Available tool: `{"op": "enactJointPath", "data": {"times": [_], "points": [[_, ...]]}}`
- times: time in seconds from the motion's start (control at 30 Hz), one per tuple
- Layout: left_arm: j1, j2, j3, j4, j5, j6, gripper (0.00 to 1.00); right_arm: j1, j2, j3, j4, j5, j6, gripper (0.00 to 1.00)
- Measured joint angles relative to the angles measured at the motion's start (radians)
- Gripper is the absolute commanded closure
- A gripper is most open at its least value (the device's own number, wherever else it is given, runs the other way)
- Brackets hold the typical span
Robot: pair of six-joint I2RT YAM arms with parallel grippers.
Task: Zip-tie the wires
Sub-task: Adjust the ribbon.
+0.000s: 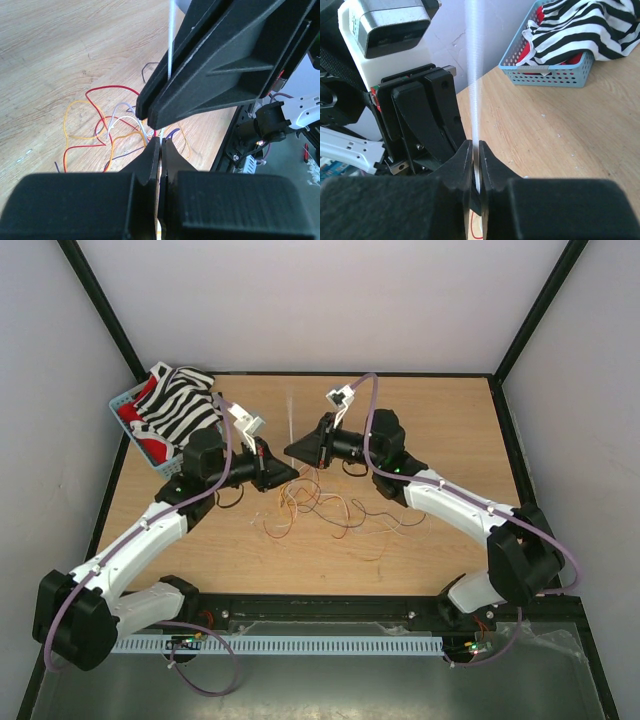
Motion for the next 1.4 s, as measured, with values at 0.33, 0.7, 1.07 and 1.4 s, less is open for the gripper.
{"op": "enactJointPath", "data": {"times": [0.33,0.7,1.07,1.4], "points": [[-0.010,0.000,0.001,0.017,-0.001,0.003,1.00,-0.006,0.002,0.030,-0.045,0.023,-0.019,1.00],[-0.035,0.003,0.001,0.111,-0.054,0.002,1.00,-0.044,0.025,0.146,-0.183,0.008,-0.046,1.00],[-0.079,0.035,-0.030,0.168,-0.113,0.002,1.00,-0.062,0.036,0.180,-0.280,0.005,-0.063,1.00],[-0.091,0.051,-0.074,0.247,-0.146,0.002,1.00,-0.066,0.047,0.227,-0.350,0.006,-0.064,1.00]]}}
